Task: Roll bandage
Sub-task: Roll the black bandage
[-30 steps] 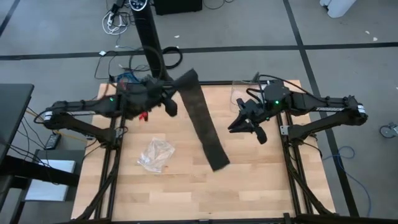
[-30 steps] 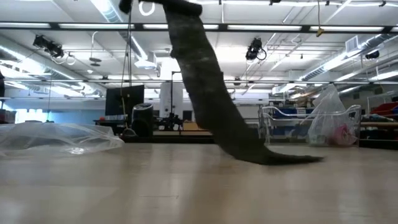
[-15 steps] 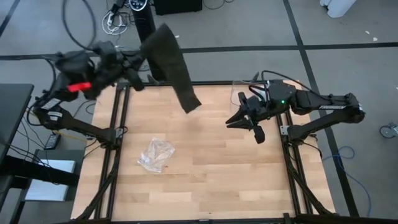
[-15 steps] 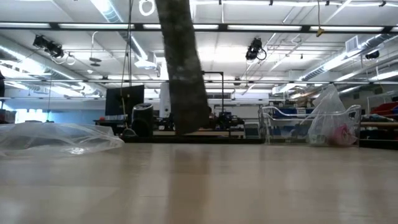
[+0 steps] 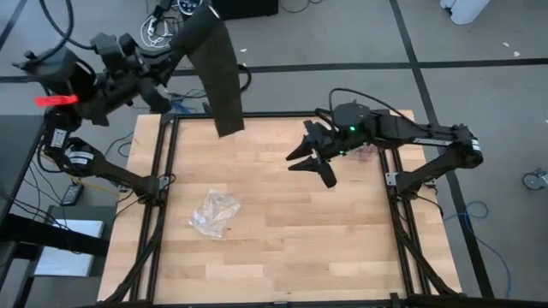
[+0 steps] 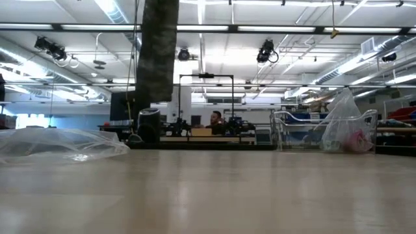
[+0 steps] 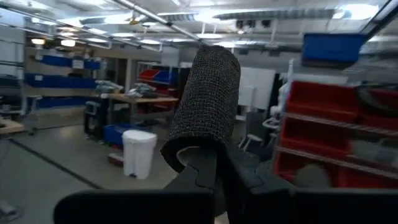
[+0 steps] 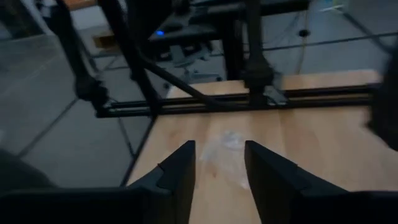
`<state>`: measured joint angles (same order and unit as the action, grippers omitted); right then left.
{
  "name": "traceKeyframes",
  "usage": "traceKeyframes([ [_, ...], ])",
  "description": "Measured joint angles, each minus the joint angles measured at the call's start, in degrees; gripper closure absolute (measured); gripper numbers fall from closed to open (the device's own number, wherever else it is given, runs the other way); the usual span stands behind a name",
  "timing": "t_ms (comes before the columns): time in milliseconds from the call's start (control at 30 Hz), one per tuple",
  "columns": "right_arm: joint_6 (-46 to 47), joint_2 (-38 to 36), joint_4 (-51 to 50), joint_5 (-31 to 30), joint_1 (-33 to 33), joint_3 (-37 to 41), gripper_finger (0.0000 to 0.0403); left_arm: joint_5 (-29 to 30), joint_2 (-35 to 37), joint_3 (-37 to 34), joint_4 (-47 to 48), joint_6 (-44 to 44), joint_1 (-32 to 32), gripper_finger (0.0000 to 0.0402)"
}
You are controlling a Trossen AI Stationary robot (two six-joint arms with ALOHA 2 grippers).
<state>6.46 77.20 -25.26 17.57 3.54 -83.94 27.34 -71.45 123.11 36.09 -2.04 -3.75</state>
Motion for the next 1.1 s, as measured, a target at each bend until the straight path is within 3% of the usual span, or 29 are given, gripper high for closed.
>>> traceKeyframes([
  [267, -0.54, 3.53, 0.84, 3.20, 6.74, 2.31, 0.0233, -4.73, -3.21, 8.77, 3.08, -1.35, 0.00, 0.0389],
  [400, 0.04, 4.46, 6.21, 5.09, 11.47, 5.61, 0.0231, -6.39, -4.01, 11.16, 3.93, -1.44, 0.00, 0.0389],
  [600, 0.75, 7.71, 14.47, 9.11, 17.51, 7.93, 0.0230, -7.61, -3.97, 11.56, 4.26, -3.11, 0.00, 0.0389],
  [767, 0.87, 12.16, 21.03, 16.20, 20.05, 7.91, 0.0230, -9.37, -4.48, 11.51, 4.86, -4.69, 0.00, 0.0389],
  [1100, 1.35, 13.98, 21.18, 20.70, 21.41, 7.93, 0.0230, -13.44, -4.73, 11.49, 8.67, -9.14, 0.03, 0.0389],
])
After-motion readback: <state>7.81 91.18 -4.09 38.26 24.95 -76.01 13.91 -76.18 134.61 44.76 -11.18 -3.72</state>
